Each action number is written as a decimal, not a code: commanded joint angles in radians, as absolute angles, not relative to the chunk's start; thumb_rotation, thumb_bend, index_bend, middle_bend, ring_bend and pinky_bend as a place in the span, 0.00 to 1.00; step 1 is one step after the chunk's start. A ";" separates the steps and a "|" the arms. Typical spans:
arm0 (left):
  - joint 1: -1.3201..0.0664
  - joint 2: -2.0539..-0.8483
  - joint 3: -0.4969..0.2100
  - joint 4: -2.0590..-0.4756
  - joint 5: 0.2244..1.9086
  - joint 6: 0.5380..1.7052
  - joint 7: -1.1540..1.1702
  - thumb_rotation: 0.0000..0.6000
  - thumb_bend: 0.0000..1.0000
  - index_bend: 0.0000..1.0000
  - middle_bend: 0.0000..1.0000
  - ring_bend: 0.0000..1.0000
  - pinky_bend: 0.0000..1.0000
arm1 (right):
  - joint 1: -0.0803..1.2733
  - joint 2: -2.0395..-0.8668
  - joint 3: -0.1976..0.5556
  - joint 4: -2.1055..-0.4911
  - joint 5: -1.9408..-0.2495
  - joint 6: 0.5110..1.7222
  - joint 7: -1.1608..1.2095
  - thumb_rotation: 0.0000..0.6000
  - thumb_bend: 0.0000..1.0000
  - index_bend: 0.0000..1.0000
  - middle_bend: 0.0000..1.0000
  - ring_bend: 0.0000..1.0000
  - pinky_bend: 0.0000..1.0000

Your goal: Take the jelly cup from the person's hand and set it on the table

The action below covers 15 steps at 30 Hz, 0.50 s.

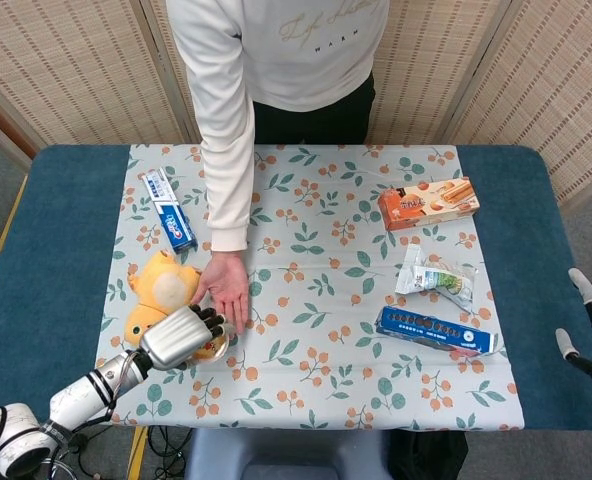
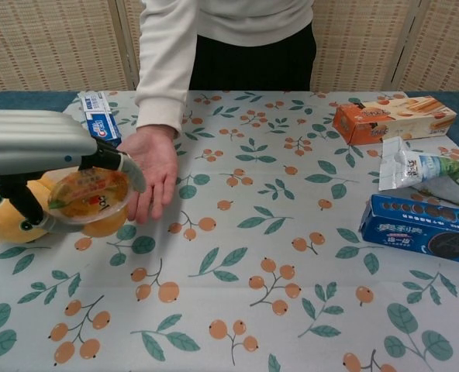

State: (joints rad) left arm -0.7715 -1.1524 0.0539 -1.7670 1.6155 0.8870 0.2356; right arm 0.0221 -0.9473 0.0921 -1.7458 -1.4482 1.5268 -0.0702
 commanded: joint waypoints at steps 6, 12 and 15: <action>-0.769 -1.229 0.076 -1.721 1.632 0.849 0.302 1.00 0.32 0.41 0.32 0.41 0.52 | 0.021 -0.947 0.092 -1.743 -1.444 1.526 -0.069 1.00 0.35 0.09 0.22 0.19 0.41; -0.759 -1.273 0.077 -1.686 1.618 0.845 0.361 1.00 0.32 0.41 0.32 0.41 0.51 | 0.022 -0.949 0.092 -1.740 -1.441 1.523 -0.067 1.00 0.35 0.09 0.22 0.19 0.41; -0.751 -1.283 0.075 -1.676 1.602 0.844 0.397 1.00 0.32 0.38 0.31 0.40 0.50 | 0.022 -0.949 0.093 -1.739 -1.440 1.522 -0.066 1.00 0.35 0.09 0.22 0.19 0.41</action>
State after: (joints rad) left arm -0.7566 -1.2757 0.0760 -1.6827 1.6105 0.8444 0.3813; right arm 0.0219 -0.9494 0.0926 -1.7392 -1.4401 1.5223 -0.0665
